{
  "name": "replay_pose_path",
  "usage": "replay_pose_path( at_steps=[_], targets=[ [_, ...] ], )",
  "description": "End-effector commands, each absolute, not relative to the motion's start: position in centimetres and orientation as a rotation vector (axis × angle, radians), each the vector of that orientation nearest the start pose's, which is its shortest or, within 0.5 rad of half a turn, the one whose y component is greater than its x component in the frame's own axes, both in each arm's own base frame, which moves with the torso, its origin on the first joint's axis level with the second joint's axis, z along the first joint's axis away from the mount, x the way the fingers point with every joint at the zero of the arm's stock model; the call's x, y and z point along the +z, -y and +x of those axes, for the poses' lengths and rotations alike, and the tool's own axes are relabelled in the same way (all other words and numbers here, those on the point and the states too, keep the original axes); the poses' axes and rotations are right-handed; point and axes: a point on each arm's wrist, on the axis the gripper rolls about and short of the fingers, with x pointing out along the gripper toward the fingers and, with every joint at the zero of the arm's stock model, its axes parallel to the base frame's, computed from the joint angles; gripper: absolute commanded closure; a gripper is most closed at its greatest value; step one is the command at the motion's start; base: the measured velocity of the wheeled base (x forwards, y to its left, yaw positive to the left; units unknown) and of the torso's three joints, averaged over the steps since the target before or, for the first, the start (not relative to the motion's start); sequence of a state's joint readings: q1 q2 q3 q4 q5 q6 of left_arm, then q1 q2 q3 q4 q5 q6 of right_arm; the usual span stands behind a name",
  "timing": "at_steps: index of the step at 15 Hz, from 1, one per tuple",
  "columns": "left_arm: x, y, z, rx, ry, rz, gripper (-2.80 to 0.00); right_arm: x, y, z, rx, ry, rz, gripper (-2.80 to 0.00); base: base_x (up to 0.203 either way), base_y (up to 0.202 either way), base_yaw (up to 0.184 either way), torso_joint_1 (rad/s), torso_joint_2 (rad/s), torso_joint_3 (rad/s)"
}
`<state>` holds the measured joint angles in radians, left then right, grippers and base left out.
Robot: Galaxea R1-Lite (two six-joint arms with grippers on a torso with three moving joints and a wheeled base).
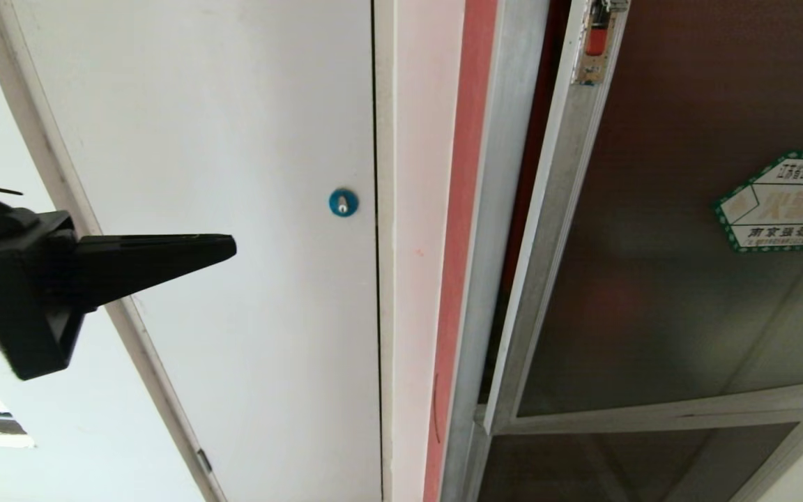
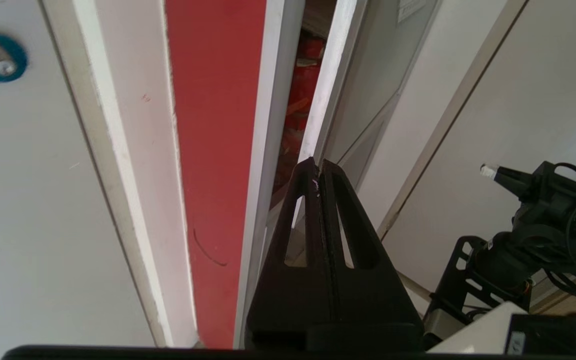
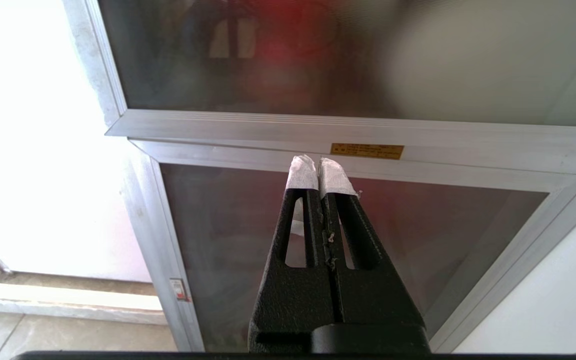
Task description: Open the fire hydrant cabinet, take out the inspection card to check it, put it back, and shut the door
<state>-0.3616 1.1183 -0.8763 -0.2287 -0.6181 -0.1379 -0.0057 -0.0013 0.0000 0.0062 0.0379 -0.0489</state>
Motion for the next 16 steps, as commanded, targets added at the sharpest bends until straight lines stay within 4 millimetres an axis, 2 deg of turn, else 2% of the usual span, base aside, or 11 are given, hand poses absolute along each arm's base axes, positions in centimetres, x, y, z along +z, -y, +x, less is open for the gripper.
replay_pose_path(
  at_steps=[1,11,14,16],
  targets=[
    [29.0,8.1,16.5,-0.998,-0.146,-0.137,0.0,7.4,-0.1,-2.3,0.032,-0.005,-0.049,0.0,0.0,0.0,0.0,0.0,0.0,0.0],
    [29.9,11.0,19.0,-1.078,-0.158,-0.132,0.0,7.4,-0.1,-2.3,0.032,-0.005,-0.049,0.0,0.0,0.0,0.0,0.0,0.0,0.0],
    [30.1,12.3,20.0,-1.104,-0.163,-0.128,0.0,7.4,-0.1,-2.3,0.032,-0.005,-0.049,0.0,0.0,0.0,0.0,0.0,0.0,0.0],
    [30.1,14.0,20.4,-1.156,-0.171,-0.123,0.0,7.4,-0.1,-2.3,0.032,-0.005,-0.049,0.0,0.0,0.0,0.0,0.0,0.0,0.0]
  ],
)
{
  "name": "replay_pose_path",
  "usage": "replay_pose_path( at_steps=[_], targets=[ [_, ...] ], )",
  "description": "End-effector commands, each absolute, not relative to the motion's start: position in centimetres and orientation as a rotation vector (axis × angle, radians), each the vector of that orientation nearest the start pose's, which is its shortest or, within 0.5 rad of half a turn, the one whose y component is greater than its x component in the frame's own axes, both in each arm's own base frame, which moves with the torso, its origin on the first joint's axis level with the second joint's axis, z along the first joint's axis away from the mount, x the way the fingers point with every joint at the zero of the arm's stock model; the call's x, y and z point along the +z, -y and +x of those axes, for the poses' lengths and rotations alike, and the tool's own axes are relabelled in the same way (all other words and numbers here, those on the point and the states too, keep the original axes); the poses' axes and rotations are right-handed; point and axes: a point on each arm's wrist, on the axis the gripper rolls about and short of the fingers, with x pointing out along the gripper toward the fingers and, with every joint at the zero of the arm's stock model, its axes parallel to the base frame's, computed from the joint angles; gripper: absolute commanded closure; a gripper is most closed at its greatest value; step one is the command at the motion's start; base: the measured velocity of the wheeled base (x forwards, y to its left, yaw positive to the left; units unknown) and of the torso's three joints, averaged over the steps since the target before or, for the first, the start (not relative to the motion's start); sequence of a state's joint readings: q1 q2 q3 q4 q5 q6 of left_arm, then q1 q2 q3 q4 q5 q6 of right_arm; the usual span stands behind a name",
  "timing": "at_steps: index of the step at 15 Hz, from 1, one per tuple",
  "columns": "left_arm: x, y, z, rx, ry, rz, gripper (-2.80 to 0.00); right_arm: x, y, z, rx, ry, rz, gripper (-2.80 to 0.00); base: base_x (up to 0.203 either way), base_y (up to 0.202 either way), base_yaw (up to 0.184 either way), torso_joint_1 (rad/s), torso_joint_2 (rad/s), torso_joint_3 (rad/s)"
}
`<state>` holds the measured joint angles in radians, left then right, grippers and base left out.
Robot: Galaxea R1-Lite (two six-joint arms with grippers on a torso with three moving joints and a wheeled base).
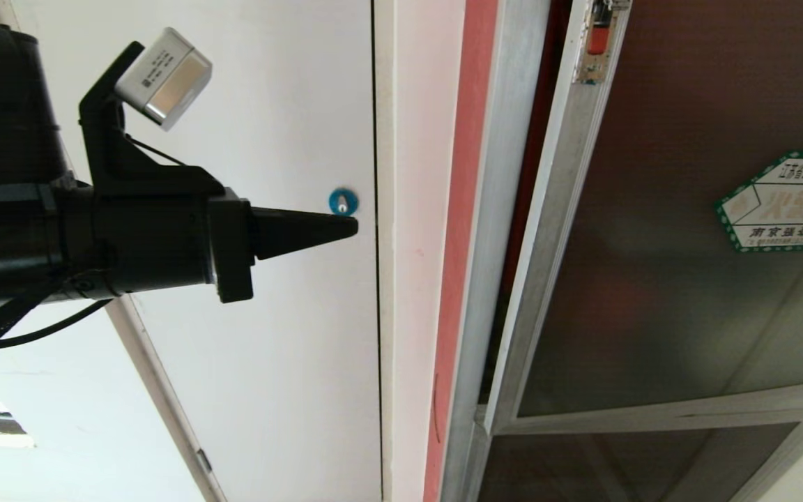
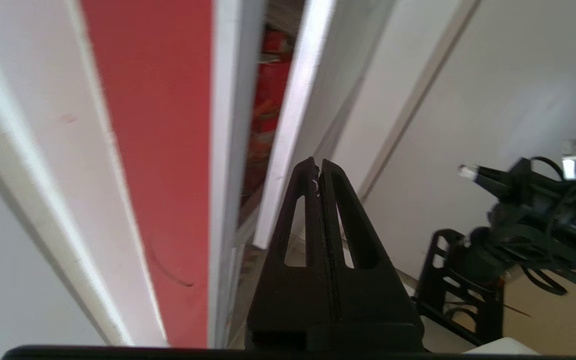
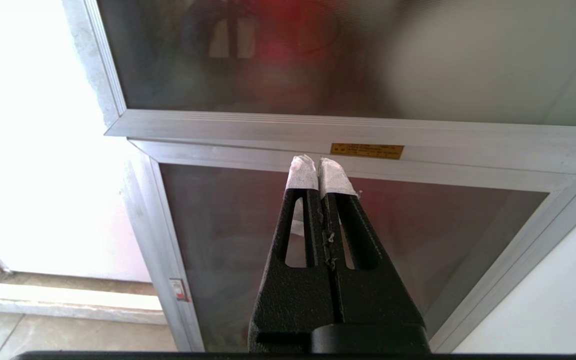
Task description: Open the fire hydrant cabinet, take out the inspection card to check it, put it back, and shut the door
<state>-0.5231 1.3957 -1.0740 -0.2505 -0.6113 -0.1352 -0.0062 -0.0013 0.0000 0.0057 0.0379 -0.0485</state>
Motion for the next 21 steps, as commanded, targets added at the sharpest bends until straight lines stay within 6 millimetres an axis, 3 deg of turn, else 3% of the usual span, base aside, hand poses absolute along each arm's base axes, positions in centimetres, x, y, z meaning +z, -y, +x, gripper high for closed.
replay_pose_path(
  at_steps=[1,12,21],
  targets=[
    [30.2,14.8,20.8,-1.173,-0.174,-0.121,0.0,7.4,-0.1,-2.3,0.032,-0.005,-0.05,0.0,0.0,0.0,0.0,0.0,0.0,0.0],
    [29.2,24.6,23.9,-1.203,-0.167,-0.05,0.0,7.4,-0.1,-2.3,0.032,-0.005,-0.049,0.0,0.0,0.0,0.0,0.0,0.0,0.0],
    [28.3,26.9,26.4,-1.124,-0.122,0.023,0.0,7.4,-0.1,-2.3,0.032,-0.005,-0.05,0.0,0.0,0.0,0.0,0.0,0.0,0.0]
  ],
)
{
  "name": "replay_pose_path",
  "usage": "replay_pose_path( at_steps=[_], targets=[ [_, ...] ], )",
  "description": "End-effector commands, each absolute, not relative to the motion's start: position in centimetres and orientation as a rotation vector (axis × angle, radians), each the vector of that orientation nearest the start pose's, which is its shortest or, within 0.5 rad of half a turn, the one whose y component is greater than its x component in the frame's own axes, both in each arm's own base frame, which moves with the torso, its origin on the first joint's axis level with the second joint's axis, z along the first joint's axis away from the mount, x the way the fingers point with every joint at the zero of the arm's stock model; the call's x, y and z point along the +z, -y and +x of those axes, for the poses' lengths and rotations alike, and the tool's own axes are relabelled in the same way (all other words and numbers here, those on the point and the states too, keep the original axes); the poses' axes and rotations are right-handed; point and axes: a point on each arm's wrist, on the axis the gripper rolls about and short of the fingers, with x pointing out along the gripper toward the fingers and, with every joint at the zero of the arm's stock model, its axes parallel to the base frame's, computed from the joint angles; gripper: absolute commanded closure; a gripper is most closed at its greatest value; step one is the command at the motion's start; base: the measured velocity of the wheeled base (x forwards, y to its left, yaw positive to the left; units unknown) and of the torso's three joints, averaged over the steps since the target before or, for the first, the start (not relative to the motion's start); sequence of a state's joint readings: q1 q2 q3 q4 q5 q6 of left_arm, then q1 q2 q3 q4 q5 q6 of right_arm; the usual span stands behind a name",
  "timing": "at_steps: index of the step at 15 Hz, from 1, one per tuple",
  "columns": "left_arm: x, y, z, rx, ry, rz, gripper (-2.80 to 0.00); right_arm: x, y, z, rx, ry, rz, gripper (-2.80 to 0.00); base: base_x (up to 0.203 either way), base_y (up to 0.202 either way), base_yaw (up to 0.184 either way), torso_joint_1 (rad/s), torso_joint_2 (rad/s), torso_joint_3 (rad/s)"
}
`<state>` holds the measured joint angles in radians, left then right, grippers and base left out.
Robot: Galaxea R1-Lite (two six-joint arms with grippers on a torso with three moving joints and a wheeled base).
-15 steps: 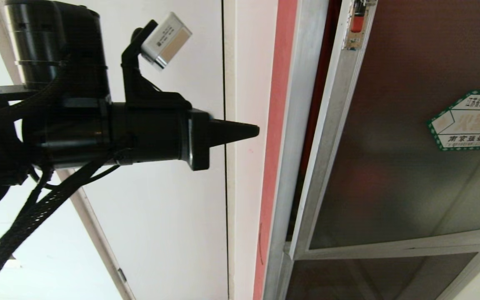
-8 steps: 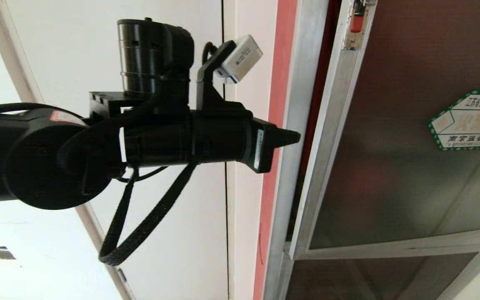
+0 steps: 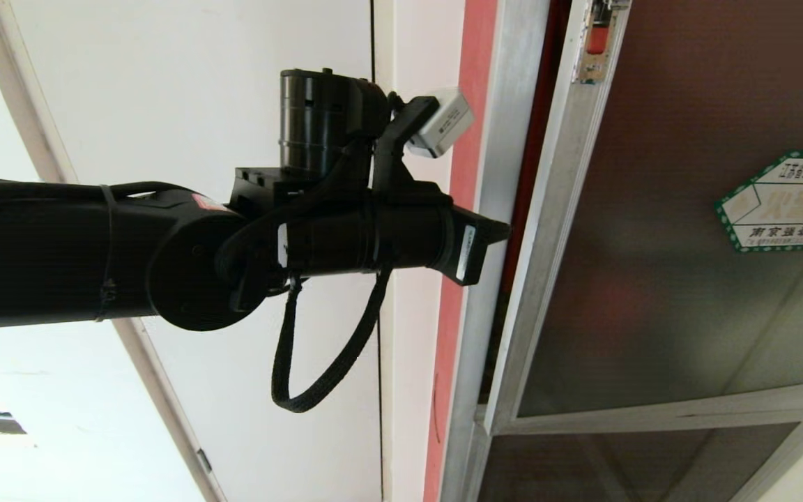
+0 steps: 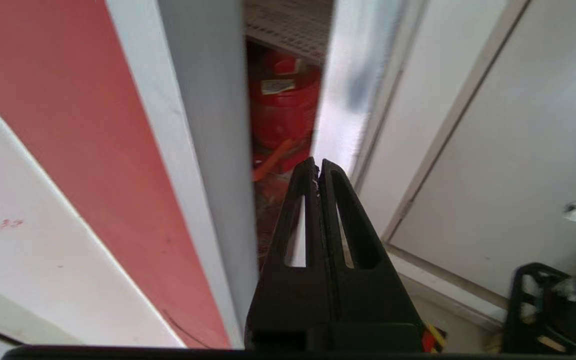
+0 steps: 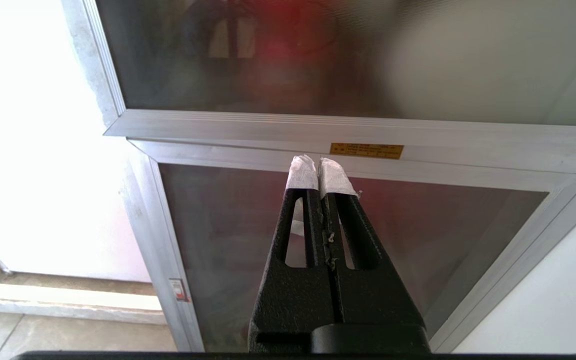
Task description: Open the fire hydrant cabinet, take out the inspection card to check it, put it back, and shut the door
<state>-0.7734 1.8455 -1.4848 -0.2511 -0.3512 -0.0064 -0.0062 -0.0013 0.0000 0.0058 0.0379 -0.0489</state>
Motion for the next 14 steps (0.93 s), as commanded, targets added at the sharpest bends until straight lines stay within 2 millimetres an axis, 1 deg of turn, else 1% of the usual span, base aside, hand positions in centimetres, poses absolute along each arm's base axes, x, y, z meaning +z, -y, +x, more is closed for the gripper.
replay_pose_path(
  at_steps=[1,5,9,12,14],
  targets=[
    [28.1,27.1,26.7,-1.111,-0.114,0.039,0.0,7.4,-0.1,-2.3,0.032,-0.005,-0.05,0.0,0.0,0.0,0.0,0.0,0.0,0.0],
    [27.9,28.0,27.6,-1.074,-0.099,0.052,0.0,7.4,-0.1,-2.3,0.032,-0.005,-0.049,0.0,0.0,0.0,0.0,0.0,0.0,0.0],
    [27.8,28.2,27.6,-1.061,-0.081,0.088,0.0,7.5,-0.1,-2.3,0.032,-0.004,-0.049,0.0,0.0,0.0,0.0,0.0,0.0,0.0],
    [27.5,28.9,27.2,-1.073,-0.081,0.093,0.0,7.4,-0.1,-2.3,0.032,-0.005,-0.049,0.0,0.0,0.0,0.0,0.0,0.0,0.0],
    [27.5,29.4,27.5,-1.075,-0.041,0.084,0.0,7.4,-0.1,-2.3,0.032,-0.005,-0.049,0.0,0.0,0.0,0.0,0.0,0.0,0.0]
  ],
)
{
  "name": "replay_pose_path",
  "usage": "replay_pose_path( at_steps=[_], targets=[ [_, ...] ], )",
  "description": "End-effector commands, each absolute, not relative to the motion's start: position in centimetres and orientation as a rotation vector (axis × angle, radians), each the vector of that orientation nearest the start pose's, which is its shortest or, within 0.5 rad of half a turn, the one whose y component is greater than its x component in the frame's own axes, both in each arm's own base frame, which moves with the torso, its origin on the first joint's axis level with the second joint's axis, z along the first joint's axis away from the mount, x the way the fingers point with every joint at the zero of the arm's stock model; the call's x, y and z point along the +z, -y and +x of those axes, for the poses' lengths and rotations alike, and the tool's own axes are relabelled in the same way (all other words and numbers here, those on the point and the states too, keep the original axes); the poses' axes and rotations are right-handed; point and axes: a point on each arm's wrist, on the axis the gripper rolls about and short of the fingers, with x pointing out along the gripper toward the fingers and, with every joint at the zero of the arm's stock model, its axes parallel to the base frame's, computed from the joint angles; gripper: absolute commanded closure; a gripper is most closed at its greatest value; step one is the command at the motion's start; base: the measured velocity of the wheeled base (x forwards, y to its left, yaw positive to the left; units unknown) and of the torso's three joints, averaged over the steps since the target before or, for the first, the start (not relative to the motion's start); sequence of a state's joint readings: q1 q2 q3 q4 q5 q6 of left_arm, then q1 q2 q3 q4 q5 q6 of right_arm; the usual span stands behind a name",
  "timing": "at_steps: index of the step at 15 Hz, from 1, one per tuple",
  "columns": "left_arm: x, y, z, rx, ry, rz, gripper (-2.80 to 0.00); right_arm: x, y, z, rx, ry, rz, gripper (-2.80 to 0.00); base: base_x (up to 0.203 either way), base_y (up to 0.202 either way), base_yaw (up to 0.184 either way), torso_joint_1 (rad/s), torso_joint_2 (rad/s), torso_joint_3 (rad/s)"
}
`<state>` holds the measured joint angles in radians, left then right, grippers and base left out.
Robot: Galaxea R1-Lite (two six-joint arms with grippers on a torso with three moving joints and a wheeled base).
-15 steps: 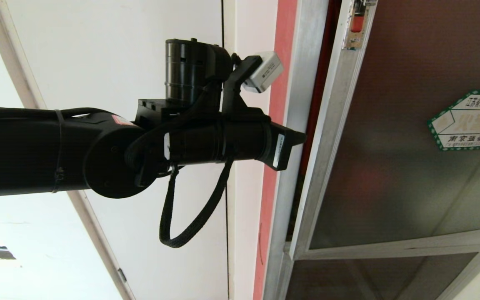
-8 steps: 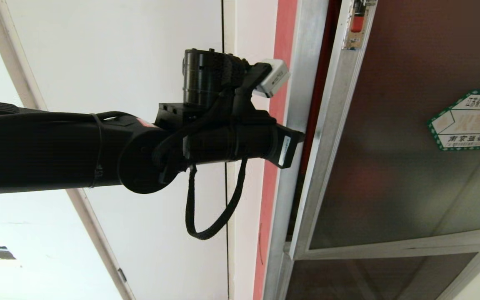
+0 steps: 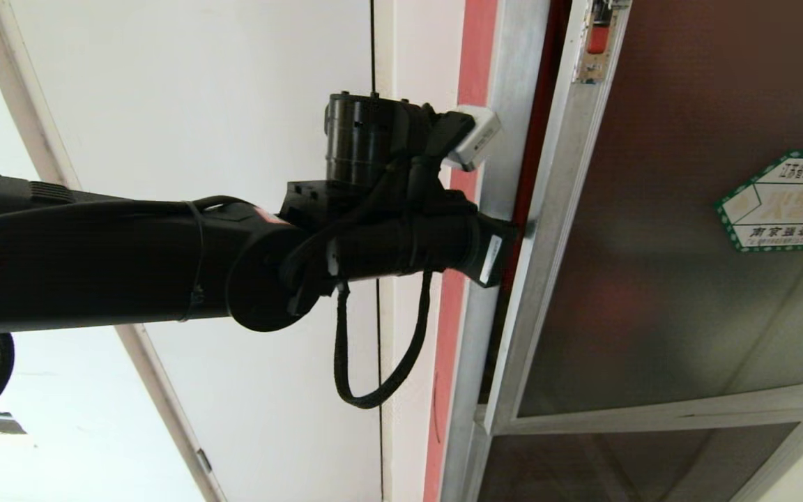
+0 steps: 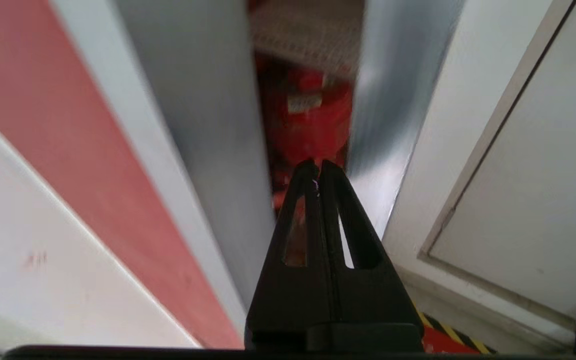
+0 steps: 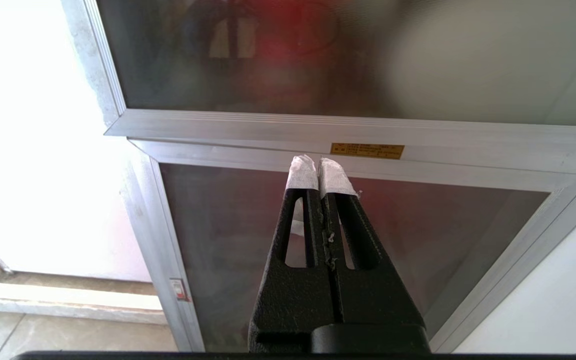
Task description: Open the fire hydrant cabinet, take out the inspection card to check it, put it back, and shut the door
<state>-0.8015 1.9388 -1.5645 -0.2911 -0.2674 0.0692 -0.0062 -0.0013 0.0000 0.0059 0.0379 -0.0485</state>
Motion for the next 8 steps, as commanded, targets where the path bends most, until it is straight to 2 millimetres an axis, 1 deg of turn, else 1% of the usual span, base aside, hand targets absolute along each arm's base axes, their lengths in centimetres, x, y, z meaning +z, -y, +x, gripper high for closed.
replay_pose_path(
  at_steps=[1,8],
  targets=[
    [27.54,29.69,27.65,-1.066,-0.008,0.082,0.0,7.44,-0.1,-2.28,0.032,-0.005,-0.049,0.0,0.0,0.0,0.0,0.0,0.0,0.0],
    [27.3,30.41,27.57,-1.071,0.002,0.083,0.0,7.44,-0.1,-2.28,0.032,-0.005,-0.049,0.0,0.0,0.0,0.0,0.0,0.0,0.0]
  ],
)
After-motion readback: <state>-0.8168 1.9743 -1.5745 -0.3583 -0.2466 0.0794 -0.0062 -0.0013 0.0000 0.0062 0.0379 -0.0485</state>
